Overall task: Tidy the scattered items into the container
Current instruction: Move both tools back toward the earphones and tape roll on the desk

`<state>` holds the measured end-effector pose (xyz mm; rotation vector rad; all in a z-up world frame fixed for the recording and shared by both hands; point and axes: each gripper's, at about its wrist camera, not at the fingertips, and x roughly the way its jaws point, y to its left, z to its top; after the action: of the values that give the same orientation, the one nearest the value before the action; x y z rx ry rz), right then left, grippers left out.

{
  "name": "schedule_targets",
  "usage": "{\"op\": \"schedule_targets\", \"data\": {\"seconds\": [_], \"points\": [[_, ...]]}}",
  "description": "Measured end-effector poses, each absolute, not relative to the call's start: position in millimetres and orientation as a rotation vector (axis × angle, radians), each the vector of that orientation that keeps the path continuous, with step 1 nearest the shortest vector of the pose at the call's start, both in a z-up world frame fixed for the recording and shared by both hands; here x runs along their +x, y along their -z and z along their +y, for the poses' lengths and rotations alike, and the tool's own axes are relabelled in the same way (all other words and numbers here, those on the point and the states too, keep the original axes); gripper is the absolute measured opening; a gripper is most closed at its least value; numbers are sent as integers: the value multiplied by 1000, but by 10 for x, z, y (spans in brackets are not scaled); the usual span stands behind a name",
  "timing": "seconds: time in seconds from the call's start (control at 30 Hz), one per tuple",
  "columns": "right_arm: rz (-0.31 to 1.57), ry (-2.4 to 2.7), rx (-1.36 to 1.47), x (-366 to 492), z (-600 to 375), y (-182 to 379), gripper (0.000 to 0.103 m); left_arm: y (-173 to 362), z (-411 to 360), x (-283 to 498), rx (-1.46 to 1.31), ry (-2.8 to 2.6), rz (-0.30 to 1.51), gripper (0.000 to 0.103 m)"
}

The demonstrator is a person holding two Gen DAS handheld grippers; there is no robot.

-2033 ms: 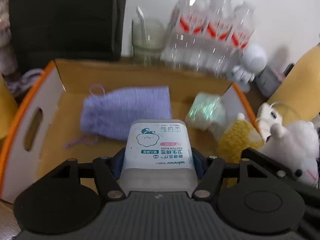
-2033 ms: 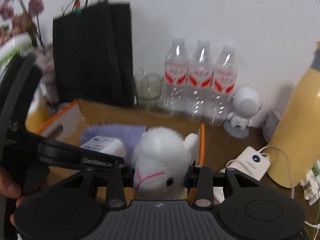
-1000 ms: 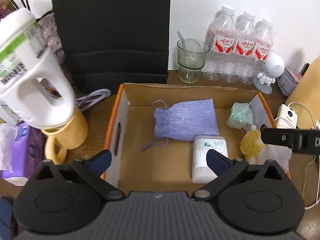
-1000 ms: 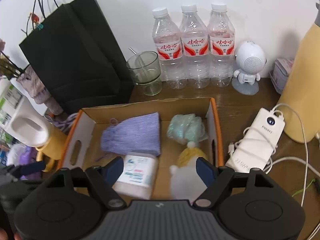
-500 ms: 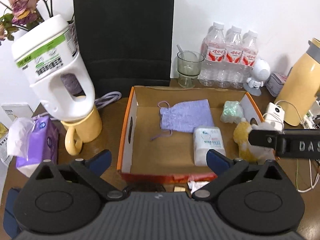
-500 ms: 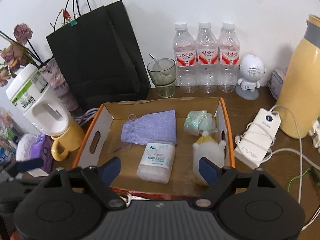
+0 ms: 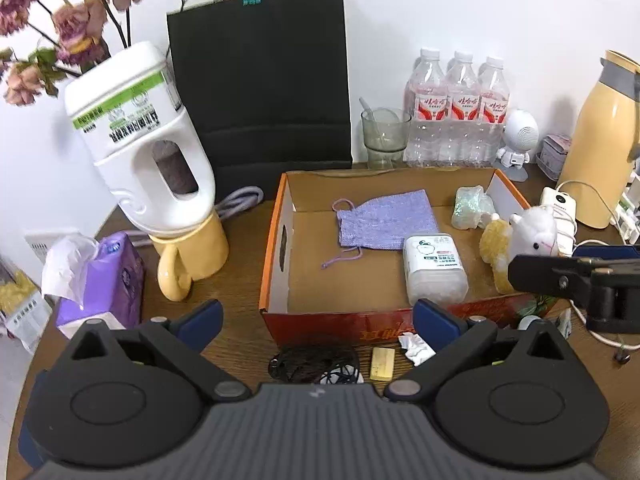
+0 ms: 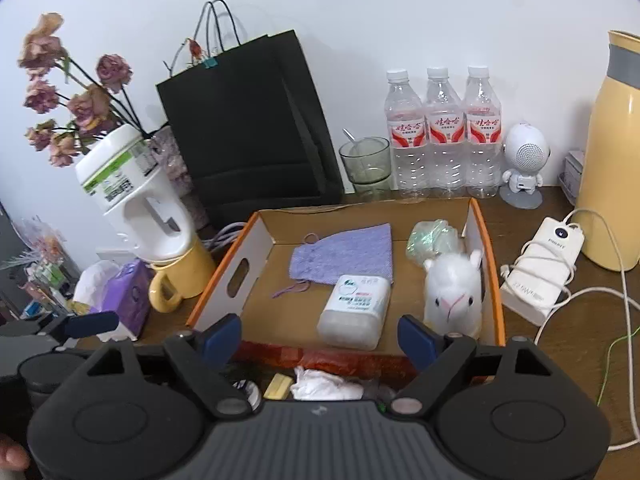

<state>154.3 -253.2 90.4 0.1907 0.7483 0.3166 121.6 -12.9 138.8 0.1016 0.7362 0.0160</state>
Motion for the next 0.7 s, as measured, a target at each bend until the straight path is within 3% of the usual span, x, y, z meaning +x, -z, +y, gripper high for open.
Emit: {"op": "schedule_targets", "data": {"seconds": [0.23, 0.47, 0.7], "points": [[654, -342, 114, 1003, -2496, -804, 85, -1161, 140, 579, 79, -16, 570, 103], [510, -374, -1, 262, -2377, -583, 87, -603, 495, 4, 12, -46, 590, 103], [494, -359, -50, -79, -2274, -153, 86, -351, 513, -334, 81, -4, 563, 103]]}}
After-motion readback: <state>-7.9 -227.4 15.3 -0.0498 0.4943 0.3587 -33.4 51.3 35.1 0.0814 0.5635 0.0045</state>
